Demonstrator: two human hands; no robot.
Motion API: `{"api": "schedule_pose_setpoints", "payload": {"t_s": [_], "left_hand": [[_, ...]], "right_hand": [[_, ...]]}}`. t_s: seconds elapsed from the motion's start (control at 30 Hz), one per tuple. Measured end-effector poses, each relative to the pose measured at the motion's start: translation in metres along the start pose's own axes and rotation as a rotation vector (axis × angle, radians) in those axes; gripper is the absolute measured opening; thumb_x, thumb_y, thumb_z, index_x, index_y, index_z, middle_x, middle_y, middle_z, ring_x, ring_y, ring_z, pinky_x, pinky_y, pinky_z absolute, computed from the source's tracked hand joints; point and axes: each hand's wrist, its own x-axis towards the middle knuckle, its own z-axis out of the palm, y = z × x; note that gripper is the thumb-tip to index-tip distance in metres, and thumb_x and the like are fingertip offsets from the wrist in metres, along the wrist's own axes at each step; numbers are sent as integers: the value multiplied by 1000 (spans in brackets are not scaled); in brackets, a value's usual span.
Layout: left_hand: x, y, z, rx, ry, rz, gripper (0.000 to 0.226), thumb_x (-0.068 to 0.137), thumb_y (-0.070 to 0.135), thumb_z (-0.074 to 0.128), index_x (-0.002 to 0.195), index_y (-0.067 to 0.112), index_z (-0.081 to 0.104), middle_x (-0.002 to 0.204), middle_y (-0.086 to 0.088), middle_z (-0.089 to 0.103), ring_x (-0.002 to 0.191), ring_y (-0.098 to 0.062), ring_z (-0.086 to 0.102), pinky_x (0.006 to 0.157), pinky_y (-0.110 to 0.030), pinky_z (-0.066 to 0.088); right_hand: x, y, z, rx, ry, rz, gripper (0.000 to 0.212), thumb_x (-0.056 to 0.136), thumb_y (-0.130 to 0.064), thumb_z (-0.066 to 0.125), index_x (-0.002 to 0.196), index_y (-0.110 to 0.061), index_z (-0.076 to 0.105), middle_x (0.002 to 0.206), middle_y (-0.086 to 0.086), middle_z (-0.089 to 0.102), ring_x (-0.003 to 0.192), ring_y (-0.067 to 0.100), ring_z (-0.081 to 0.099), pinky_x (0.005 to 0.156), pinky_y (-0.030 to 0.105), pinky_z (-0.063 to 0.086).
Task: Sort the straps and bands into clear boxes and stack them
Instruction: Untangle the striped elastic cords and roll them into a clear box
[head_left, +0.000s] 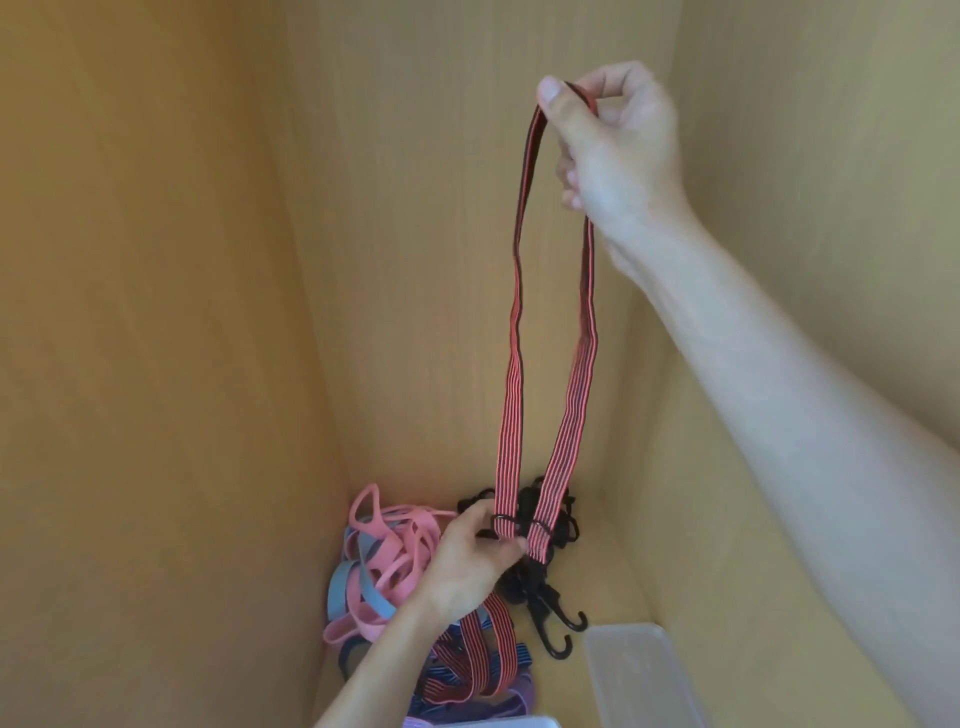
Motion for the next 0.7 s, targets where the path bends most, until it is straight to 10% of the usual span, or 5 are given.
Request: {"api": "schedule_pose_setpoints", "payload": {"t_s": [0.3,0.53,0.7], "left_hand": [[-12,0,-22,-463,-53,-134,19,95,29,65,79,20,70,77,-5,58,64,-12,52,58,-23,43],[-17,2,-24,-516,-76,-133,9,97,11,57,98,9,66,93,-14,70,73,-17,62,60,-25,49],[-17,1,-9,-371,-40,-135,35,76,18,67,109,8,58,118,-13,72,106,-20,69,91,-38,53]], "right_hand": [[11,18,-42,28,146,111,27,94,-25,70,95,-15,45,66,-7,49,48,10,35,41,23,30],[4,24,-43,65,106,205,28,93,-29,71,92,-16,46,67,-3,46,49,10,37,40,22,29],[-3,9,-27,212,58,247,29,95,-27,70,89,-15,44,63,-3,46,48,9,40,38,21,29]]}}
